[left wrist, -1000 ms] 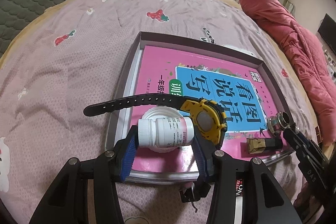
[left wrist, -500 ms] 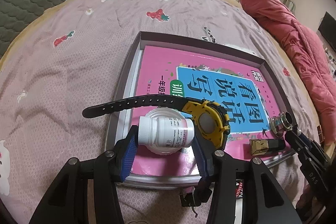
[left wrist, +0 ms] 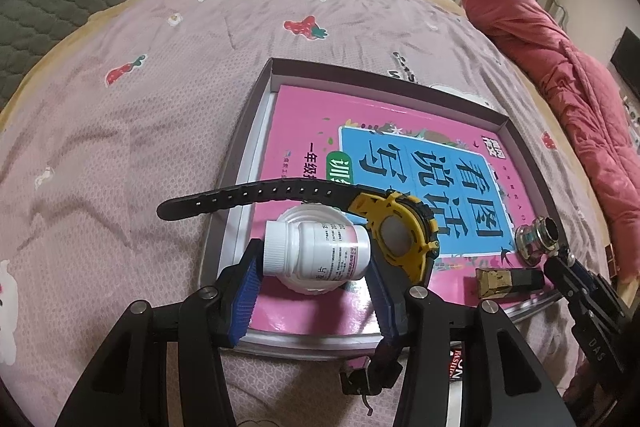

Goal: Organize rigid objects
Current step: 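Lower the pill bottle with the left tool while the right tool lowers the earphone, then open the right tool and withdraw both tools toward the earbud case and red lighter, then lower the left tool onto the white earbud case while the right tool lowers onto the red lighter, then close the left tool on the earbud case while the right tool closes on the red lighter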

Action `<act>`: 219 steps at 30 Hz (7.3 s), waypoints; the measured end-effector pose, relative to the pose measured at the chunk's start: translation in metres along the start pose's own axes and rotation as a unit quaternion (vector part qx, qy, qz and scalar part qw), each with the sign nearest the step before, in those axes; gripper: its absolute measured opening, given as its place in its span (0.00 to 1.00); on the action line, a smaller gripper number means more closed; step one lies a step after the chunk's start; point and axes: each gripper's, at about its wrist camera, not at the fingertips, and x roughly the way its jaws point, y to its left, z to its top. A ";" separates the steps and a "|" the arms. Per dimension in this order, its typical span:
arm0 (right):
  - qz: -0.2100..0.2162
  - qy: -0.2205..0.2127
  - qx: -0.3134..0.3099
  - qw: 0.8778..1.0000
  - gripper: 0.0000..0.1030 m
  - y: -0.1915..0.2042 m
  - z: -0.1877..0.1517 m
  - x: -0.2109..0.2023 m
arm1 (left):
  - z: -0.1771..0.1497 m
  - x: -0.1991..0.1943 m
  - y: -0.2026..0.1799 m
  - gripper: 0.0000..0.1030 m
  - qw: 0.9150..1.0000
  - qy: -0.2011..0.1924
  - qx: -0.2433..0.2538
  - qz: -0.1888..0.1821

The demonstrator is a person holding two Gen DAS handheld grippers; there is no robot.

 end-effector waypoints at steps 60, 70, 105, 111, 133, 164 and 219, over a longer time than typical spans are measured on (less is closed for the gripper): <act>0.042 -0.075 -0.082 0.993 0.48 0.035 0.004 -0.044 | -0.030 -0.085 -0.027 0.68 0.999 -0.037 0.038 -0.012; 0.048 -0.081 -0.112 0.989 0.48 0.045 -0.007 -0.061 | -0.049 -0.096 -0.041 0.68 0.997 -0.031 0.064 -0.013; 0.094 -0.017 -0.149 0.984 0.48 0.045 -0.034 -0.057 | -0.128 -0.057 -0.078 0.68 0.991 0.068 0.113 -0.009; 0.096 -0.004 -0.164 0.982 0.48 0.046 -0.034 -0.050 | -0.127 -0.044 -0.078 0.68 0.993 0.071 0.095 0.001; 0.101 0.028 -0.242 0.965 0.48 0.070 -0.040 -0.022 | -0.112 -0.024 -0.060 0.62 0.992 0.090 0.083 0.018; 0.140 0.082 -0.300 0.940 0.28 0.098 -0.044 0.020 | -0.097 -0.010 -0.045 0.50 0.987 0.118 0.110 -0.008; 0.225 0.016 -0.079 0.971 0.11 0.027 0.000 -0.016 | -0.075 -0.053 -0.057 0.44 0.995 0.038 0.043 -0.075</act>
